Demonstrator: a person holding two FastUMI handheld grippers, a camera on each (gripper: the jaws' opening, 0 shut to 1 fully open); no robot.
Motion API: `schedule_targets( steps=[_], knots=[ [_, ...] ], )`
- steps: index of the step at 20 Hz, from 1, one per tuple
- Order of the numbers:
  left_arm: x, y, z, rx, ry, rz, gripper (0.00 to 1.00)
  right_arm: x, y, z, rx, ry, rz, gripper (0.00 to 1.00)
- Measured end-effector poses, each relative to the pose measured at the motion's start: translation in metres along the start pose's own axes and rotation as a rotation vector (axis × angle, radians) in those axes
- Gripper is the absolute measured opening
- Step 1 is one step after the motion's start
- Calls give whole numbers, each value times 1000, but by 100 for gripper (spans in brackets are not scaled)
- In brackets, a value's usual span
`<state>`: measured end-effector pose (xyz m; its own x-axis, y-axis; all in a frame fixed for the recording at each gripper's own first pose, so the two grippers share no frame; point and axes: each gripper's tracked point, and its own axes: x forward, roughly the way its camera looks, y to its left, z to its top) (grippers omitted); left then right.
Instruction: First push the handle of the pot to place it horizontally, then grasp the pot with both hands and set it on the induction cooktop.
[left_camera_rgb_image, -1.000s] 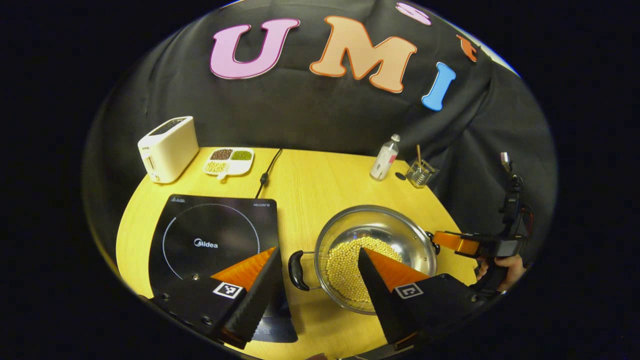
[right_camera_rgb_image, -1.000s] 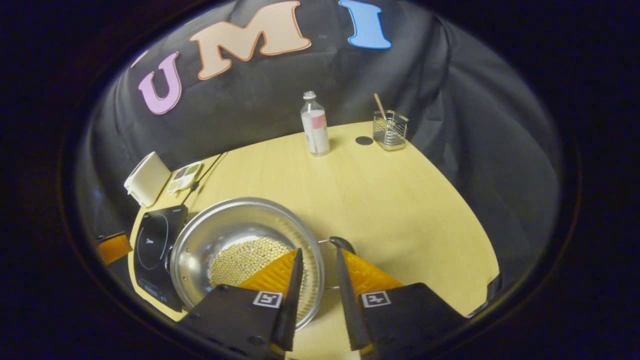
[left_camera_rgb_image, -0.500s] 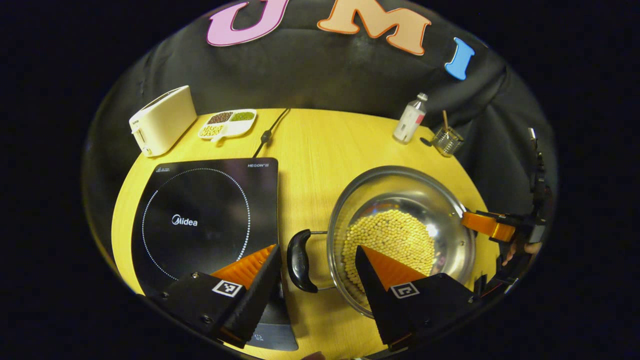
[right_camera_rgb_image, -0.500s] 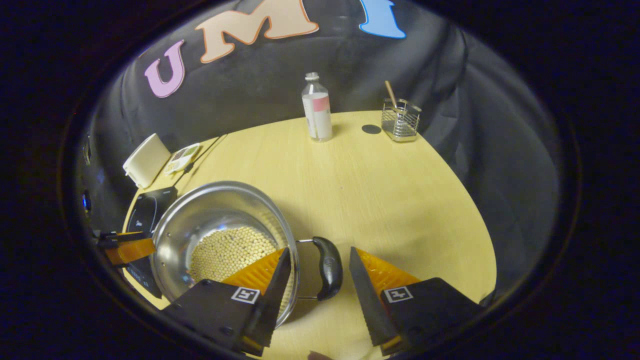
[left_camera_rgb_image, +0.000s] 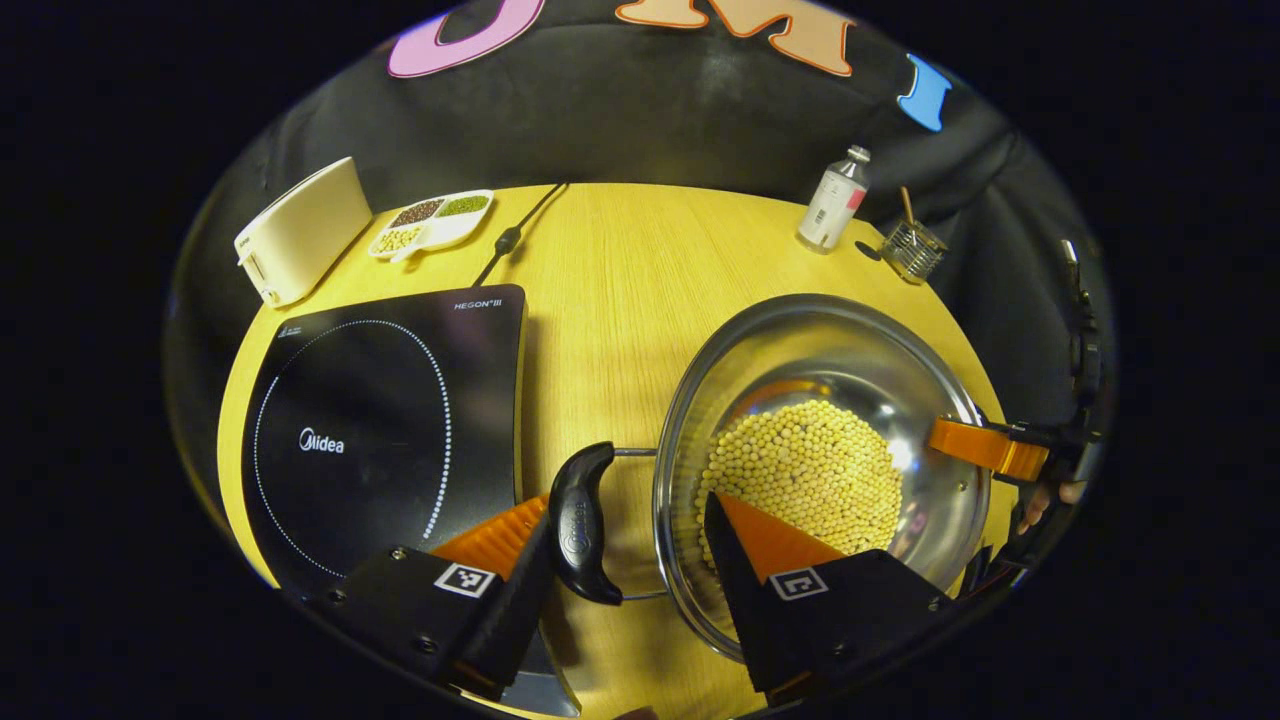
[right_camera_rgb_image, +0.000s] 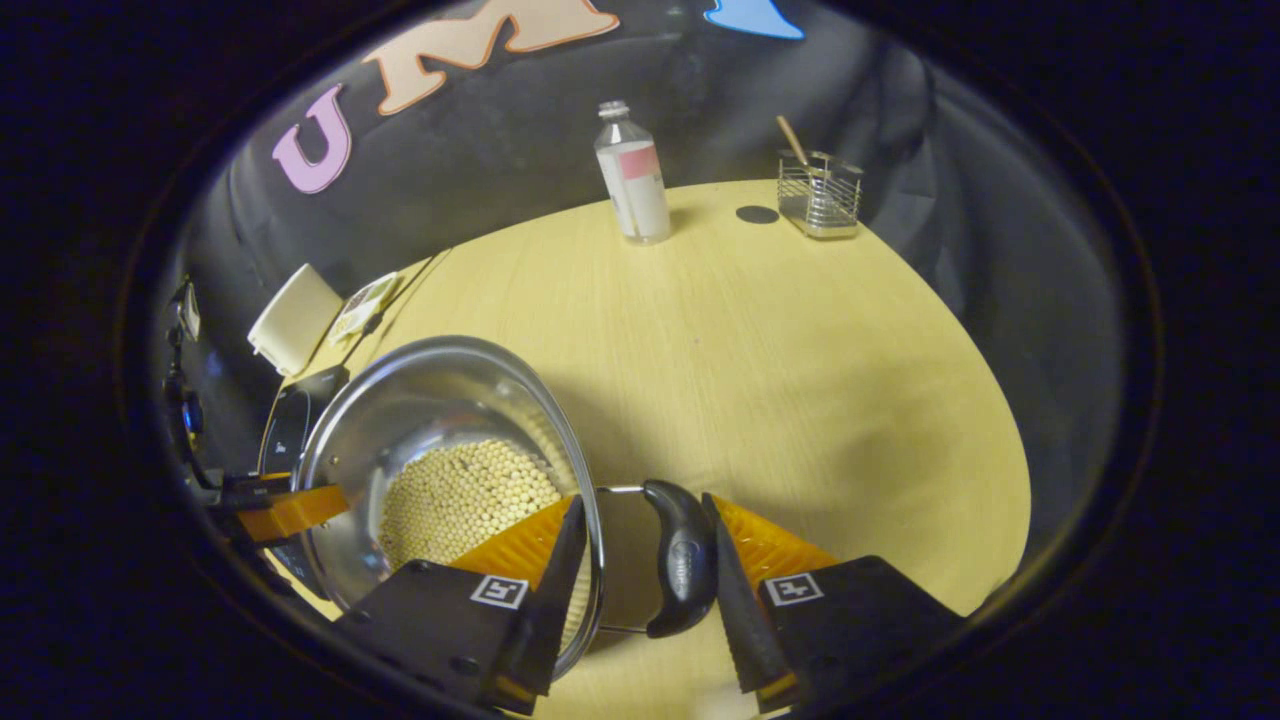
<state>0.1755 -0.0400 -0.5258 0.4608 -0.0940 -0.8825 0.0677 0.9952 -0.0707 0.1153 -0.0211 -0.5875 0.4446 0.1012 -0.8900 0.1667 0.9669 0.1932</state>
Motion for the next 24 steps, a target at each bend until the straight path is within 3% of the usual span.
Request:
schedule_targets(
  steps=[5,7,8,9,13,17,18,20,24],
  knots=[
    [18,4,-2,52,33,45,75,3,-6,-3,-3,11,7,63],
    [20,2,-1,15,37,20,75,2,-5,-9,22,46,39,59],
    [20,1,0,-23,37,-4,68,5,-5,-8,43,56,54,58],
    [19,0,-3,-63,55,-24,68,5,-4,-10,59,60,62,55],
    [13,-2,-8,-114,95,-35,56,-3,-4,-8,48,59,43,47],
    [-12,-2,-4,-110,66,-35,58,-24,2,-3,47,50,49,47],
    [-19,-1,-1,-107,56,-32,60,-29,5,0,50,44,56,52],
    [-34,2,5,-108,43,-23,58,-40,13,5,51,36,70,47],
    [-64,20,13,-112,18,-1,58,-58,37,15,30,19,100,47]
  ],
)
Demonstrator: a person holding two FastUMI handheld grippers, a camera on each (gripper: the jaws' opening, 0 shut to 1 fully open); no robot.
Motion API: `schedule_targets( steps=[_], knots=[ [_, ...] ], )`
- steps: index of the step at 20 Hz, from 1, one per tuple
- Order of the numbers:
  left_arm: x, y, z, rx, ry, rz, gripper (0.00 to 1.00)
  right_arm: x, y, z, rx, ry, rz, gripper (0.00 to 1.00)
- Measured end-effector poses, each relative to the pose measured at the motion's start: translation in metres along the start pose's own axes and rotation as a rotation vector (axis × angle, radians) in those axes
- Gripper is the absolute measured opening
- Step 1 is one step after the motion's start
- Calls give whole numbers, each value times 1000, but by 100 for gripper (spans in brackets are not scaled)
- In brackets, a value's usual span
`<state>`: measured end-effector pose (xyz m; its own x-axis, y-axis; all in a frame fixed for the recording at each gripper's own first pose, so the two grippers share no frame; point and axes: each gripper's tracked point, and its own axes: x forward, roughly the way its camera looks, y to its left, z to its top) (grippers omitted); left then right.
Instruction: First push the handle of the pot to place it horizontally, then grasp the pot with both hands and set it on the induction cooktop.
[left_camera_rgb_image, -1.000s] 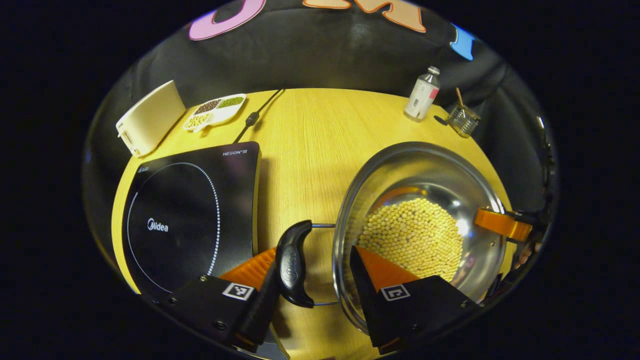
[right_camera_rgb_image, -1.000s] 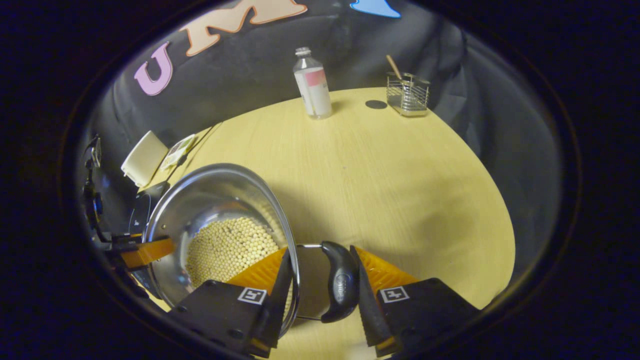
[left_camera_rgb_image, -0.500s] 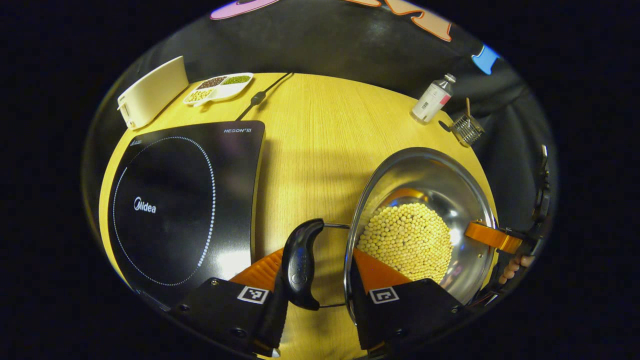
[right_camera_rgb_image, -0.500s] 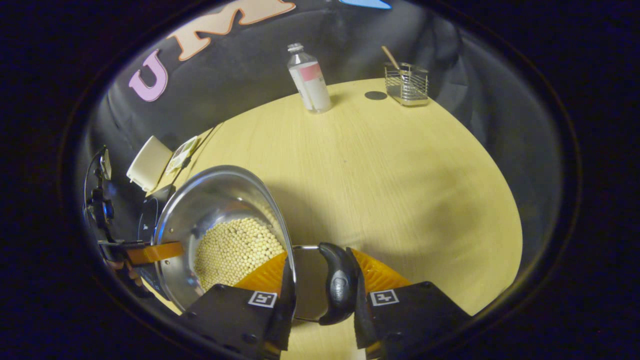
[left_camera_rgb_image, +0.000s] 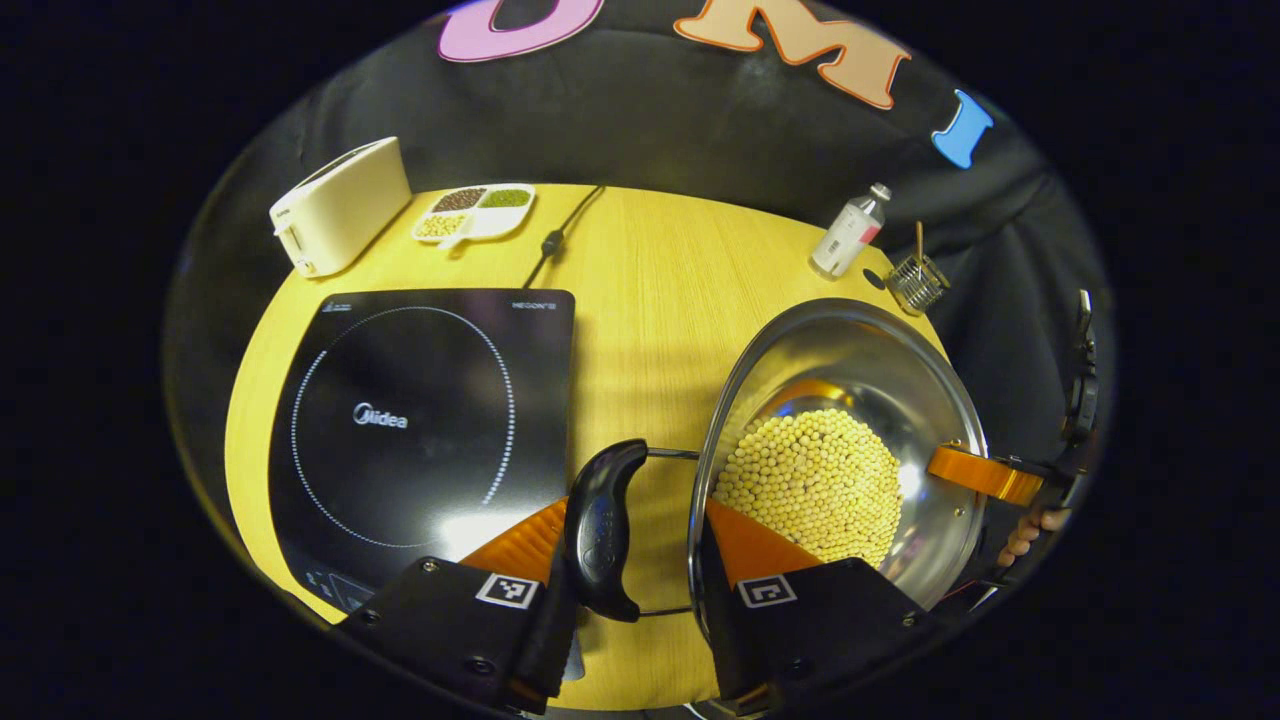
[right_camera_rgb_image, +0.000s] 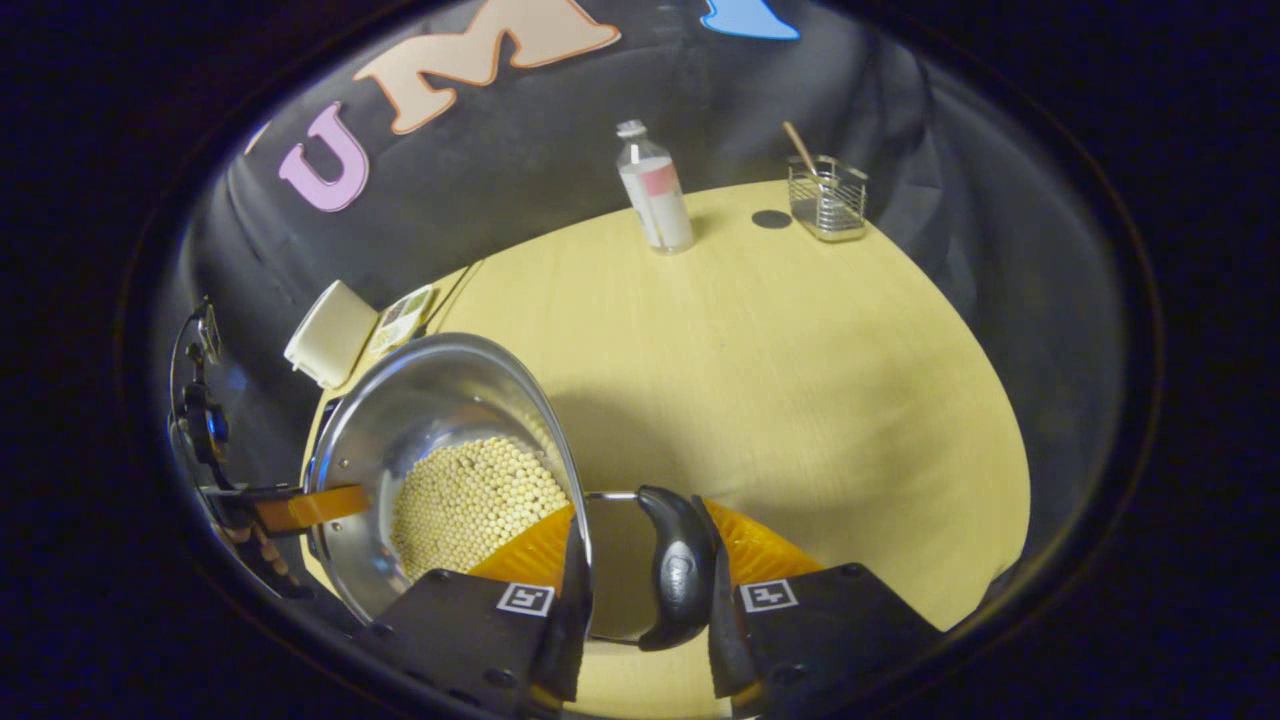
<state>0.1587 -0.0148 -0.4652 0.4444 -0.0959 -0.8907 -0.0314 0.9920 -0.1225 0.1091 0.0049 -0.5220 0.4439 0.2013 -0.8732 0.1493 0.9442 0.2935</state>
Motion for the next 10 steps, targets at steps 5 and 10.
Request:
schedule_targets(
  steps=[5,10],
  knots=[
    [-31,33,8,-14,-38,31,58,-7,43,3,-12,-9,47,47],
    [-46,76,8,-49,-45,42,58,-3,90,0,-51,2,68,52]
  ],
)
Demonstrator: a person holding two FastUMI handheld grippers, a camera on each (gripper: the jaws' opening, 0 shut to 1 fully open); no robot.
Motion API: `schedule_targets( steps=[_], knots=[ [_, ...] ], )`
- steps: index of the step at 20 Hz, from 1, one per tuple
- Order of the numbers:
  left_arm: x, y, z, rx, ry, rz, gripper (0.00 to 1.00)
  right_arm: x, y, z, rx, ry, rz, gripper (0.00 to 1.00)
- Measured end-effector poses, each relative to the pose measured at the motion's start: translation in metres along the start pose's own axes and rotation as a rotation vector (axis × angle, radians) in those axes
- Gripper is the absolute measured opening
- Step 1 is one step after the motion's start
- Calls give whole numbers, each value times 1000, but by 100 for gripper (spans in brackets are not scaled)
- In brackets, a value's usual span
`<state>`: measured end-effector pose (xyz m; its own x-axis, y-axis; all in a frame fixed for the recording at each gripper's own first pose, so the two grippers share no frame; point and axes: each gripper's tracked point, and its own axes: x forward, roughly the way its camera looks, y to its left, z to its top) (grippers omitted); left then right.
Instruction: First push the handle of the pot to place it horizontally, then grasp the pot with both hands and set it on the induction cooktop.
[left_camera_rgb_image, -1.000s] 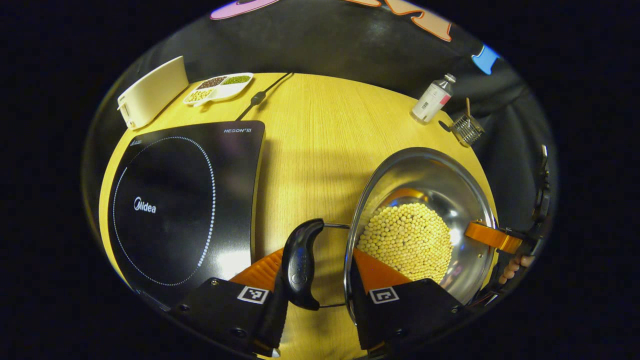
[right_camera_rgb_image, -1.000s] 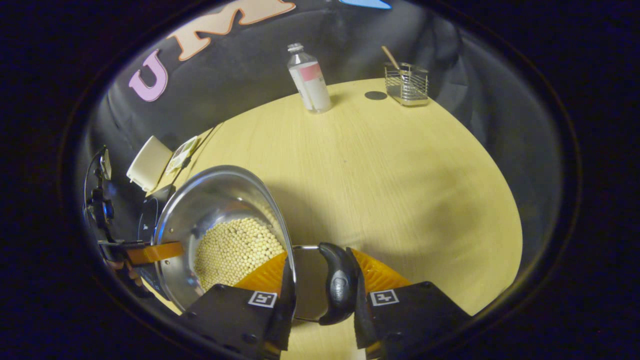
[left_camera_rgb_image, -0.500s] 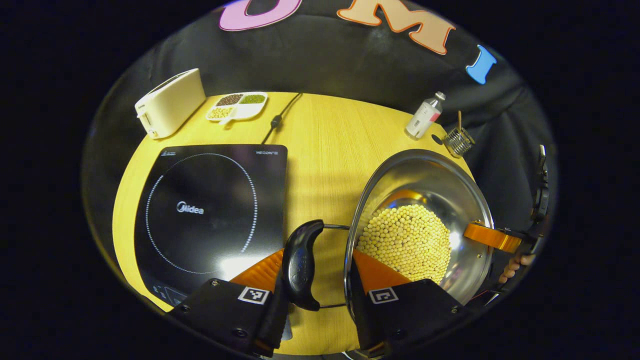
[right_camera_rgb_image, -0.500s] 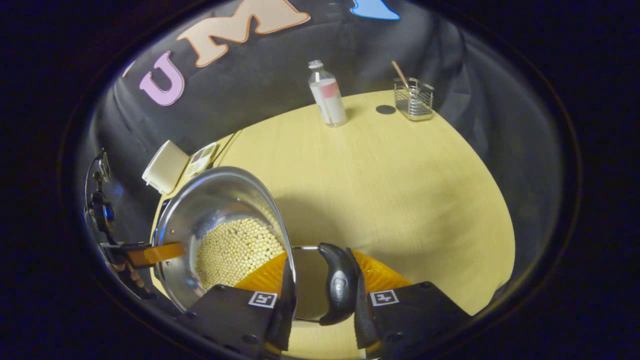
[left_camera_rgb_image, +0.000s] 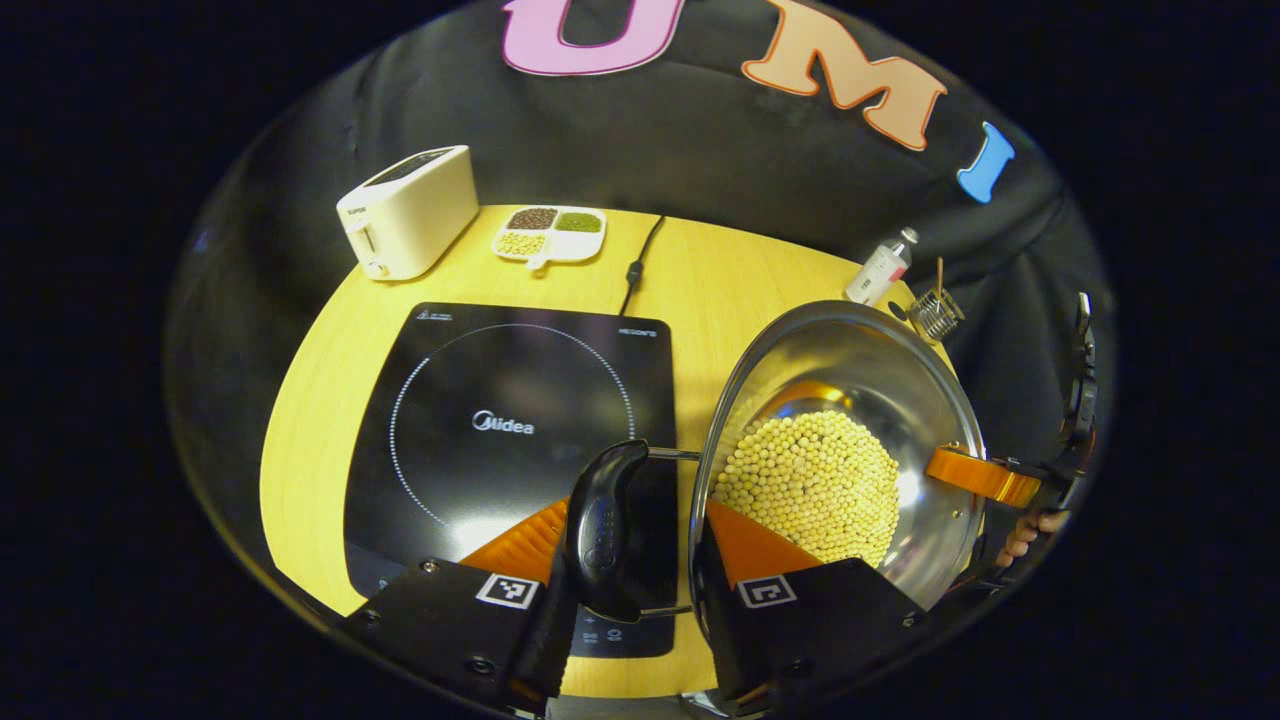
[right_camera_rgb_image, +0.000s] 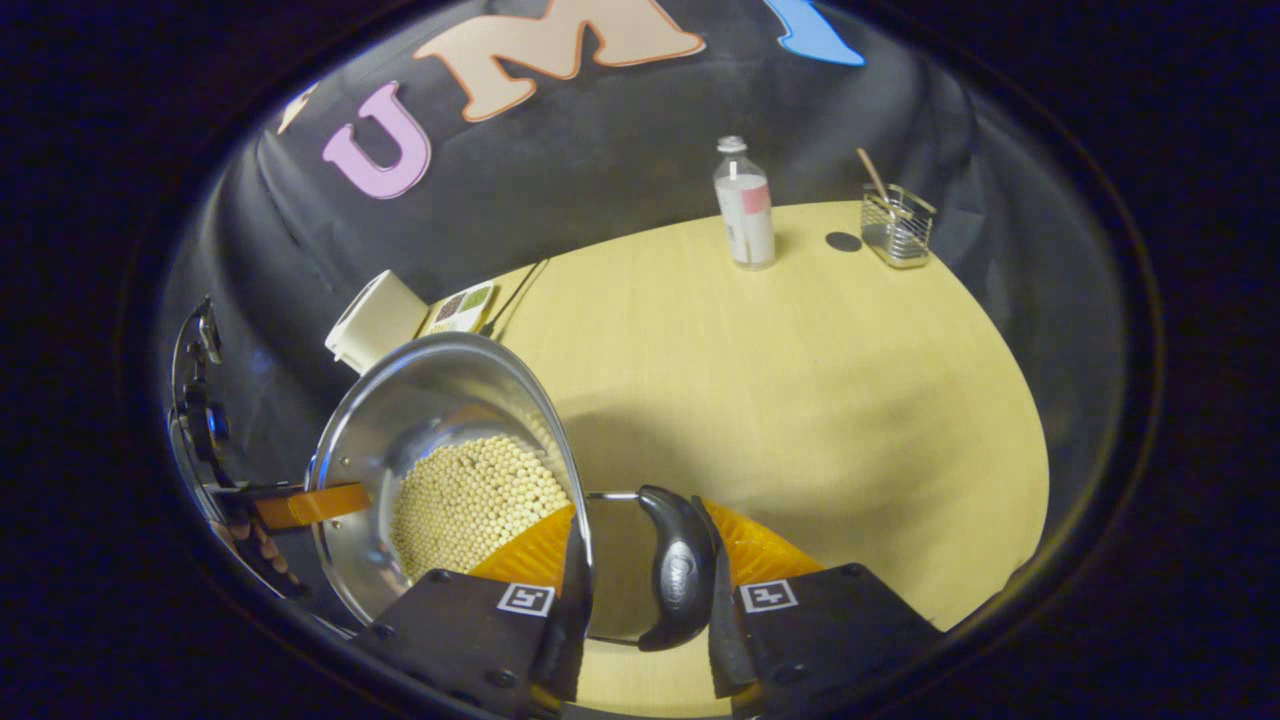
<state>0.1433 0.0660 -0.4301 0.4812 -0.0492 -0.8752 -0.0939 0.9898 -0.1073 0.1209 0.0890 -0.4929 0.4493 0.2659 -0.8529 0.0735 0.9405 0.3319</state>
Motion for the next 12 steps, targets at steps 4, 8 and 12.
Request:
schedule_targets(
  steps=[4,8,12],
  knots=[
    [5,42,1,-28,17,-16,58,14,38,-6,-20,23,-20,52],
    [12,93,12,-12,36,-38,58,31,85,-18,-11,41,-51,52],
    [23,140,23,18,65,-61,59,52,128,-28,9,54,-79,47]
  ],
)
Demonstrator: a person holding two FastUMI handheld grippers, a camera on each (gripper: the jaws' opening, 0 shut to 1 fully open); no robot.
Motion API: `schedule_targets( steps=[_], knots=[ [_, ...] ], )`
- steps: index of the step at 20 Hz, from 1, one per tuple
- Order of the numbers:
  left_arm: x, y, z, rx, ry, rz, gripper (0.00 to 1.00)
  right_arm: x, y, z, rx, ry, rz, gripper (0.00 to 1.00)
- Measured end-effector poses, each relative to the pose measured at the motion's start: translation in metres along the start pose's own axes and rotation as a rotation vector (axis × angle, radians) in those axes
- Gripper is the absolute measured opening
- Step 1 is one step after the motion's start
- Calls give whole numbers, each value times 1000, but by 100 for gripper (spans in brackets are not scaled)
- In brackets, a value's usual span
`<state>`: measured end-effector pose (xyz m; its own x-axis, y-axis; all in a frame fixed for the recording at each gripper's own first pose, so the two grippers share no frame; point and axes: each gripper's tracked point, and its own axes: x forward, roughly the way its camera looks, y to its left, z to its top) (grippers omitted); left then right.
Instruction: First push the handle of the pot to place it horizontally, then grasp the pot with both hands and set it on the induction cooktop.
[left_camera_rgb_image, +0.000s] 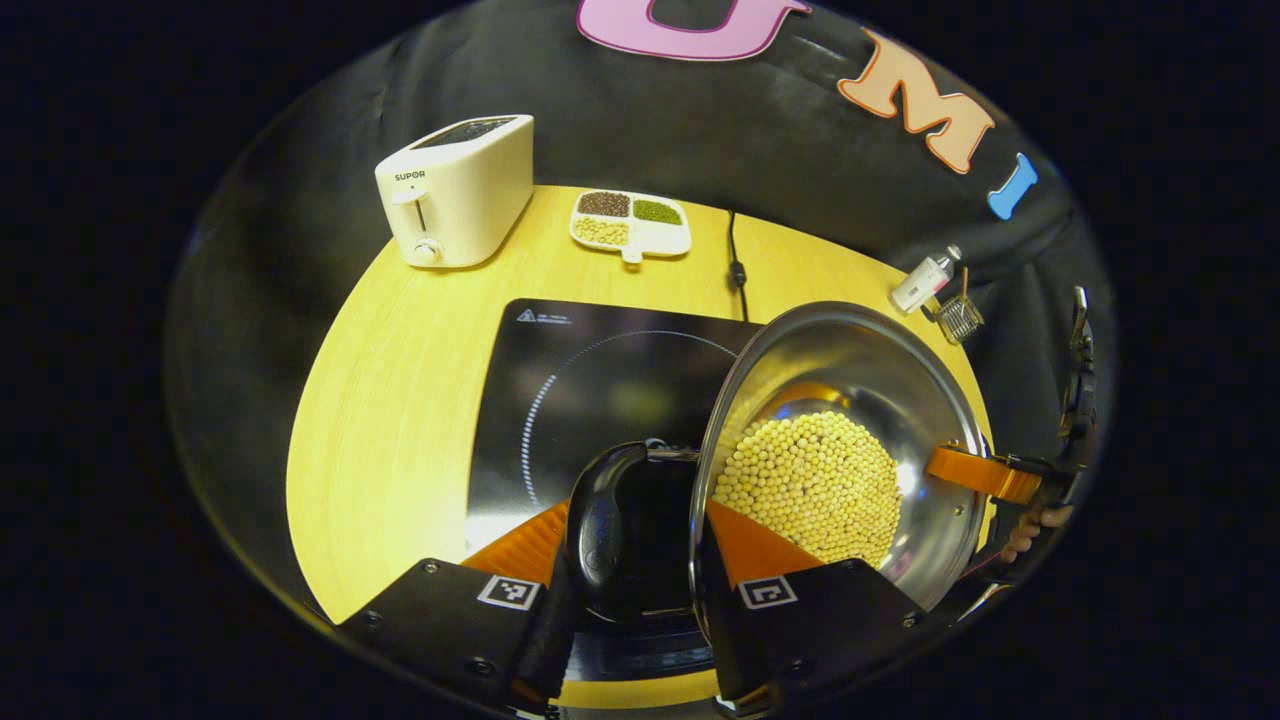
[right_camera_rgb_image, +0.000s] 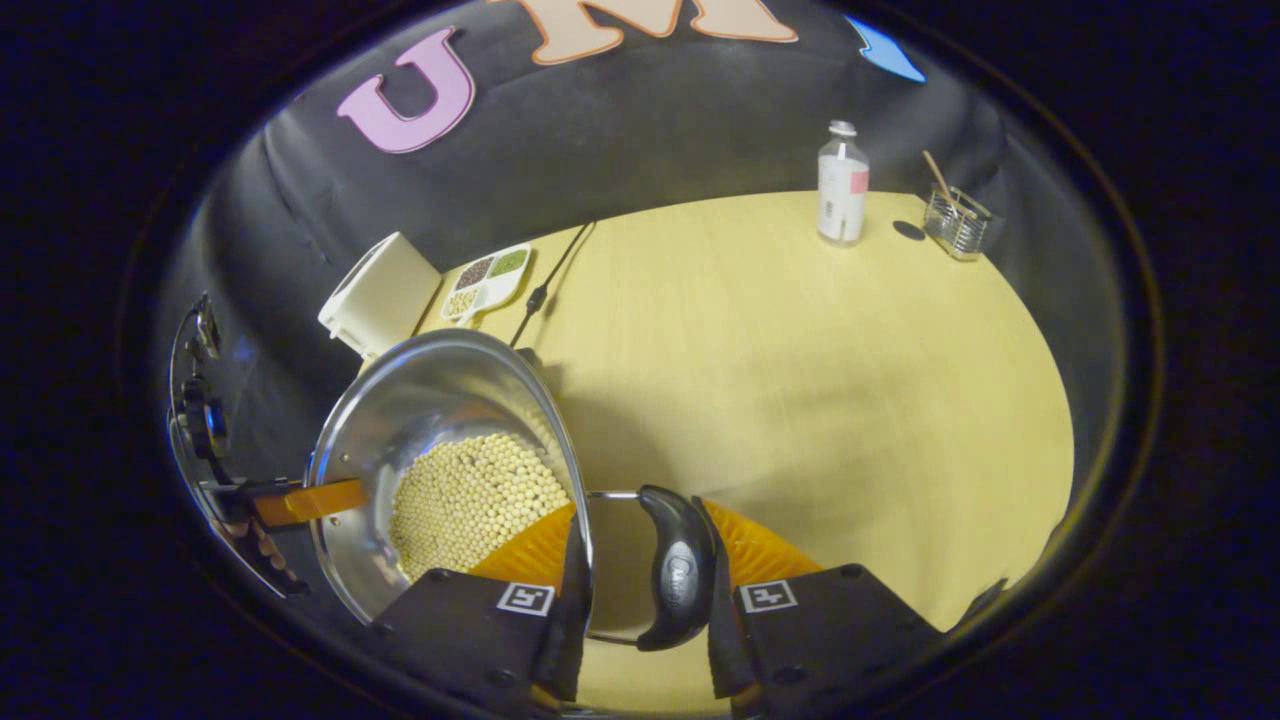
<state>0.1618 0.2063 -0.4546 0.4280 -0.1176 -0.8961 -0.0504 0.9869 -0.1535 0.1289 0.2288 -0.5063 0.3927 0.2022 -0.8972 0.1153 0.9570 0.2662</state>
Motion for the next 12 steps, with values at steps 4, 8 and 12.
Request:
schedule_targets(
  steps=[4,8,12],
  knots=[
    [9,34,12,35,9,-17,58,14,31,-5,22,9,-29,47],
    [15,52,24,50,-4,-39,58,19,49,-2,31,4,-54,47],
    [16,63,31,49,-23,-44,58,25,60,-1,47,10,-58,47]
  ],
)
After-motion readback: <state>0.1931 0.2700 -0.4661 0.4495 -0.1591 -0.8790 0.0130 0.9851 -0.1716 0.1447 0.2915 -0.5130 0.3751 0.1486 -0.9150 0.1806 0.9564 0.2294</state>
